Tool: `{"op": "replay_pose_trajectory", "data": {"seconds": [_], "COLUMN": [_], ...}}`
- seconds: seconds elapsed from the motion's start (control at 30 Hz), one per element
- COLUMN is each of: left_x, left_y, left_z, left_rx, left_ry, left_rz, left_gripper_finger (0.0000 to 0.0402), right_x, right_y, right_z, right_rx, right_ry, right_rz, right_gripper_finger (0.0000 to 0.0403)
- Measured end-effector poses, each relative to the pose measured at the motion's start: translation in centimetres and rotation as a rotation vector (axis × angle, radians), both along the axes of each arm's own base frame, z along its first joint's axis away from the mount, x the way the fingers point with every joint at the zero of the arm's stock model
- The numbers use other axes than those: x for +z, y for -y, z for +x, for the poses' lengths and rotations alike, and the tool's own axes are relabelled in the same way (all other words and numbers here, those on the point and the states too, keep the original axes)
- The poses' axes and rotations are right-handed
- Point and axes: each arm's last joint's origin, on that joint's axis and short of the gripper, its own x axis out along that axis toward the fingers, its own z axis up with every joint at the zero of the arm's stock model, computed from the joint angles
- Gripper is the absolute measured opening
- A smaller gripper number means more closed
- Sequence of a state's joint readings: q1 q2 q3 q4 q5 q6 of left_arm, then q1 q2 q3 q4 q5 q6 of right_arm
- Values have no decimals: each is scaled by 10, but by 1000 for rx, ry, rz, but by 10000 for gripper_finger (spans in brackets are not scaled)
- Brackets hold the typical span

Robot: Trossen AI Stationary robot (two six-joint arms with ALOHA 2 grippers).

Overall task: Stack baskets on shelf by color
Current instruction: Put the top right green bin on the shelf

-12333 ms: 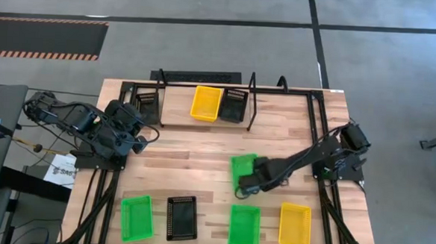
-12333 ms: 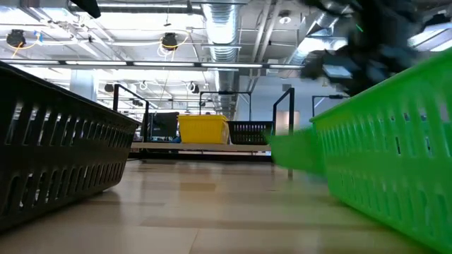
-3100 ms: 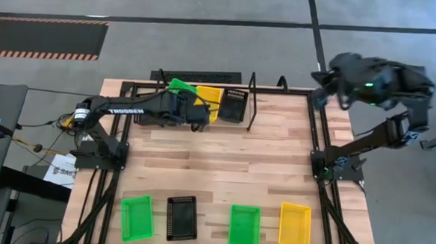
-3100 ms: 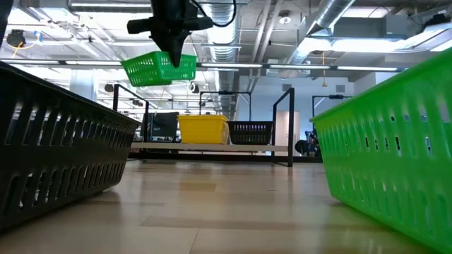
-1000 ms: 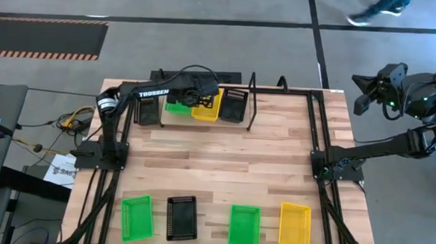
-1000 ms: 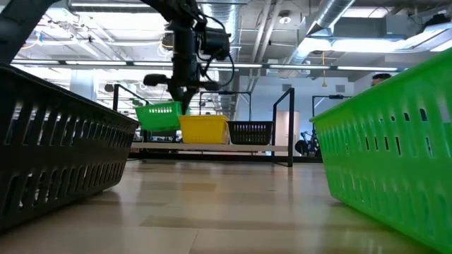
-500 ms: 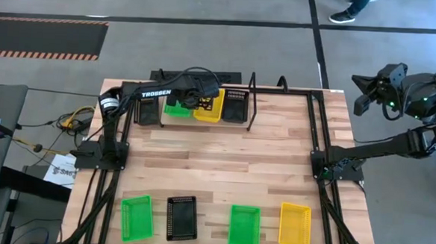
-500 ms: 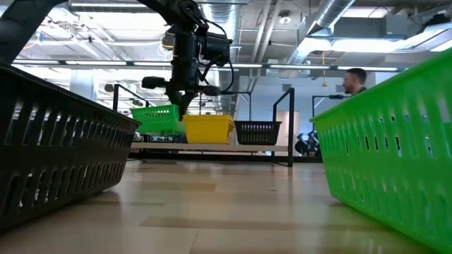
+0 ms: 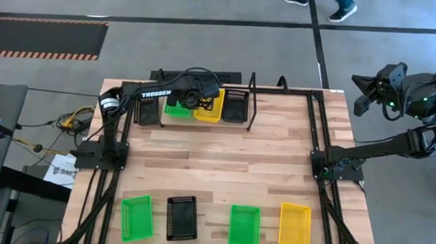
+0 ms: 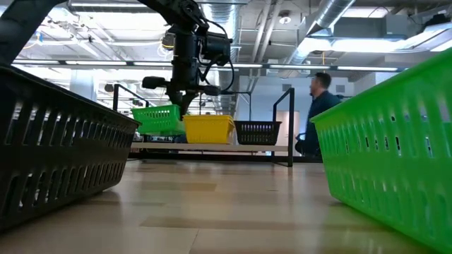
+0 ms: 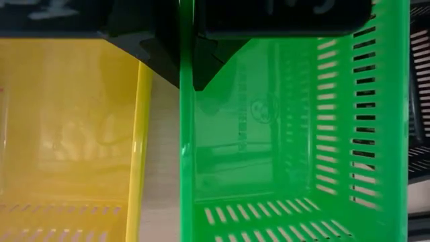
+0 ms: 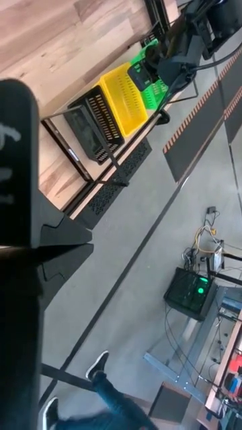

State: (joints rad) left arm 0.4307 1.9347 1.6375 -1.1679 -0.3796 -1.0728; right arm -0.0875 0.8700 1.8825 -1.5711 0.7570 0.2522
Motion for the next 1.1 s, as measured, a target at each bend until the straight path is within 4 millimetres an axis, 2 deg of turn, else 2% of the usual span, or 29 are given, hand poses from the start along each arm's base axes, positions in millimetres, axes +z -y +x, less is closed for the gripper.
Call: {"op": "replay_pose_trajectory", "data": {"seconds": [0.63, 0.9, 1.1], "left_x": [0, -22, -25], "left_y": [-1, -1, -1], "left_z": [0, 10, 12], "left_rx": [10, -12, -7], "left_ry": [0, -27, -19], "left_rz": [21, -26, -23], "left_gripper_finger": [0, 0, 0], "right_x": [0, 0, 0], "right_y": [0, 0, -1], "right_z": [0, 0, 0], "right_rx": [8, 19, 34], "right_ry": [-11, -17, -16], "right_rz": [-7, -8, 1], "right_gripper_finger": [1, 1, 1]}}
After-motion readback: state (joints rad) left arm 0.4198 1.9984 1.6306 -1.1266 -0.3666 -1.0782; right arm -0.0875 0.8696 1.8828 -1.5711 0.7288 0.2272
